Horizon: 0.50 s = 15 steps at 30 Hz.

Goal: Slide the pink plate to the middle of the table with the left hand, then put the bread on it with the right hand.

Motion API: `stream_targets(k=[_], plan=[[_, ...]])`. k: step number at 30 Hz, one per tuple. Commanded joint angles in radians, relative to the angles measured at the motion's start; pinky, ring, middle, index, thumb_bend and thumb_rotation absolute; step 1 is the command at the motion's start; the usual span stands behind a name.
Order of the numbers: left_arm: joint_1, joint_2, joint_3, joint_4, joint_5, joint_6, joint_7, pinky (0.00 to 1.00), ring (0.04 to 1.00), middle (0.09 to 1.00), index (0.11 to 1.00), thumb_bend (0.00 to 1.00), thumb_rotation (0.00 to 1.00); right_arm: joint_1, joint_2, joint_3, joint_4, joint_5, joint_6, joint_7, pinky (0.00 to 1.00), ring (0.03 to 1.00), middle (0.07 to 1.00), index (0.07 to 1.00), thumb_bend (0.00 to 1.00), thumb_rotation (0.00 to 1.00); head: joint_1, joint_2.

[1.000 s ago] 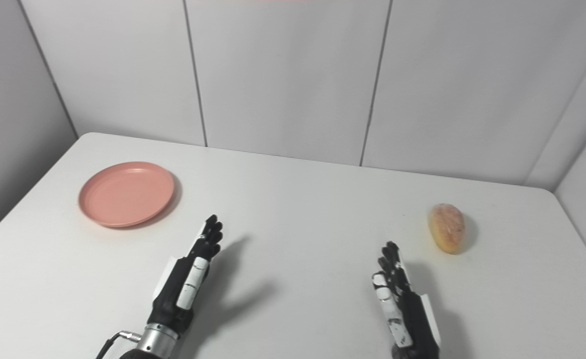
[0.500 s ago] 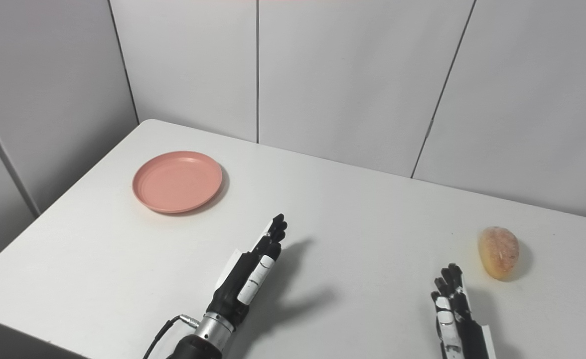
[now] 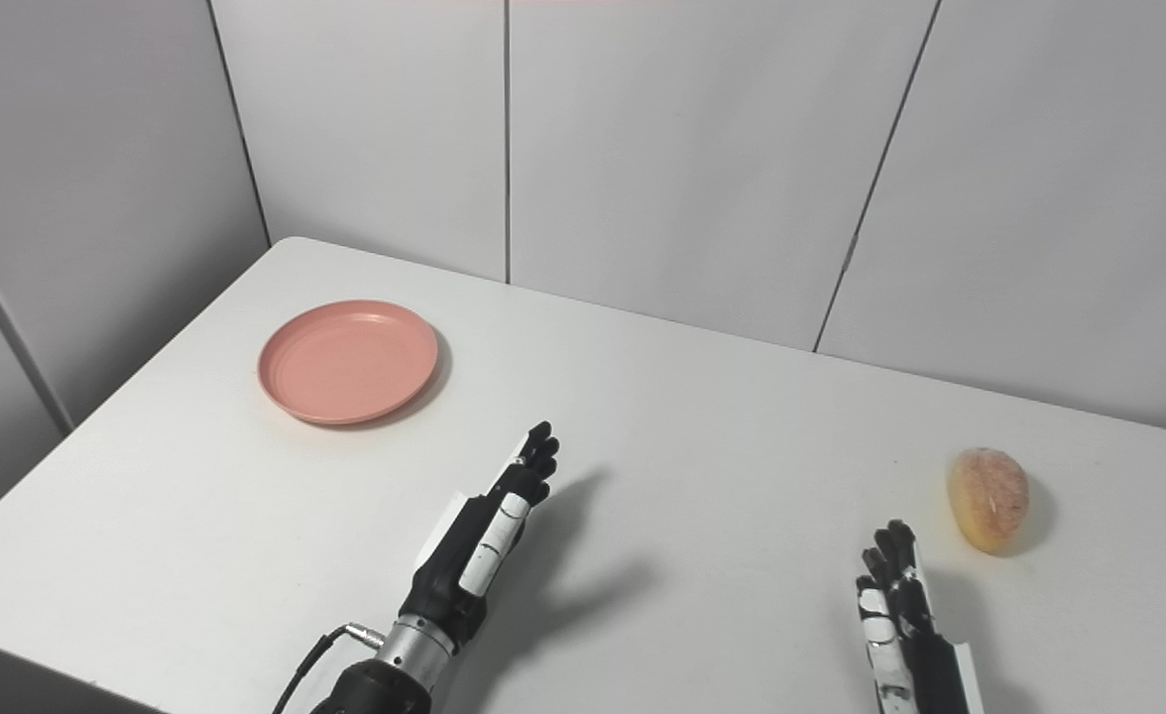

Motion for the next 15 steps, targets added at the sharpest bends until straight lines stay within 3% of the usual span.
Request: stream_targets(k=[1,15], plan=[[-0.053,0.012,0.02,-0.05,-0.032,0.025,-0.011,1.0,1.0,1.0,1.0,0.71,1.0,-0.009,-0.006,-0.005,0.007,-0.004,-0.062,0.006,1.0,1.0,1.0,1.0,0.56,0.8,-0.001,0.001],[-0.197,0.104,0.145,-0.114,-0.085,0.147,-0.002,1.0,0.979,0.974,0.956,0.74,1.0,-0.011,0.001,-0.001,0.022,0.009,-0.077,0.01,1.0,1.0,1.0,1.0,0.52,0.75,0.013,-0.02]])
